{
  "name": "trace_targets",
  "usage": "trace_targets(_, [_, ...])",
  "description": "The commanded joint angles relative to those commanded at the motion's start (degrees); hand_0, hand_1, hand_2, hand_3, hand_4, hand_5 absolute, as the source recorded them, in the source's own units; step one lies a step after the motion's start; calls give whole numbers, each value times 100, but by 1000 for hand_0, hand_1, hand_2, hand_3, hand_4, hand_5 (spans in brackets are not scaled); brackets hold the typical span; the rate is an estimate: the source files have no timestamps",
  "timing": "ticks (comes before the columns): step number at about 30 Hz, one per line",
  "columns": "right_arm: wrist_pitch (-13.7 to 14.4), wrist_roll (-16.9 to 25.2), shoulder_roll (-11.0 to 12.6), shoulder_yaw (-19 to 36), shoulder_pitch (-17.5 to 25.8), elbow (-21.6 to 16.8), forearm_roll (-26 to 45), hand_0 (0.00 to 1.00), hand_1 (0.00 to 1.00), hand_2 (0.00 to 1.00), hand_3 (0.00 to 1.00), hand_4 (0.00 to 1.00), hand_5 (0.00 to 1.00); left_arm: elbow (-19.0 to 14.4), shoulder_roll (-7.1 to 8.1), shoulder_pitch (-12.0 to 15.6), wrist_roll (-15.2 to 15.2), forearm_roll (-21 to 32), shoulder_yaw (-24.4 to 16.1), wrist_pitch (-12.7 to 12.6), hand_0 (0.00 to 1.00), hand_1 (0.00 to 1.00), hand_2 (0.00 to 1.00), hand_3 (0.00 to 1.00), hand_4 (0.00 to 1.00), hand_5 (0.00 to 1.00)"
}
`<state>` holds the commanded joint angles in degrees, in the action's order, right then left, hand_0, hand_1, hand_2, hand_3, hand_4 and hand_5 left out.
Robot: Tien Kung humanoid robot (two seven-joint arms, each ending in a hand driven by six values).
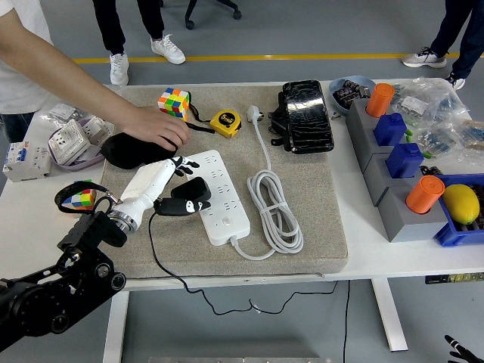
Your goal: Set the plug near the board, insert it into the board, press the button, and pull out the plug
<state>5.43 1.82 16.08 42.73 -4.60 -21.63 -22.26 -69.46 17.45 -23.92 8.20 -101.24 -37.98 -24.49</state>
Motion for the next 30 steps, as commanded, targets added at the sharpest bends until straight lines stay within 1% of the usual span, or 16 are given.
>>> trace_targets(3, [0, -1, 3, -26, -8, 4, 9, 571, 639, 606, 548, 959, 529, 53, -6, -32, 60, -24, 27, 0, 640, 642, 671, 717, 998, 354])
trace_targets(4, [-2, -2, 6, -33, -14, 4, 10, 571, 639, 606, 549, 959, 529, 69, -8, -45, 91, -51, 38, 13, 609, 606, 633, 688, 998, 348])
trace_targets(9, [1, -1, 17, -32, -25, 2, 12, 571, 639, 606, 549, 959, 529, 130, -3, -92, 158, -51, 94, 33, 609, 606, 633, 688, 998, 348])
trace_targets(10, [2, 0, 19, -32, -27, 2, 12, 571, 639, 606, 549, 959, 529, 140, -2, -100, 157, -39, 99, 31, 555, 582, 578, 617, 998, 333])
trace_targets(15, [-1, -4, 26, -58, -24, 3, 18, 571, 639, 606, 549, 959, 529, 173, 1, -131, 175, 5, 124, 34, 555, 582, 578, 617, 998, 333])
trace_targets(16, [-3, -5, 25, -62, -23, 3, 19, 571, 639, 606, 549, 960, 529, 183, 0, -136, 184, 27, 134, 38, 504, 550, 540, 607, 998, 339])
trace_targets(17, [-6, -7, 24, -66, -22, 2, 20, 571, 639, 606, 549, 960, 529, 195, -1, -141, 202, 44, 144, 55, 504, 550, 540, 607, 998, 339])
trace_targets(21, [-6, -5, 22, -76, -16, -2, 19, 571, 639, 606, 549, 960, 529, 229, -8, -144, 180, 93, 177, 37, 504, 550, 540, 607, 998, 339])
trace_targets(22, [-6, -5, 23, -78, -14, -2, 19, 571, 639, 606, 549, 959, 529, 234, -10, -145, 172, 97, 184, 29, 449, 523, 521, 573, 983, 317])
trace_targets(27, [-6, -5, 27, -73, -15, 1, 23, 571, 639, 606, 549, 959, 529, 244, -22, -162, 78, 164, 190, -43, 449, 523, 521, 573, 983, 317])
trace_targets(28, [-5, -5, 27, -71, -16, 1, 22, 571, 639, 606, 549, 959, 528, 245, -26, -166, 70, 179, 187, -52, 416, 508, 502, 557, 951, 308])
trace_targets(30, [-5, -5, 27, -64, -14, 1, 23, 571, 639, 606, 549, 959, 528, 249, -31, -174, 49, 198, 185, -71, 416, 508, 502, 557, 951, 308])
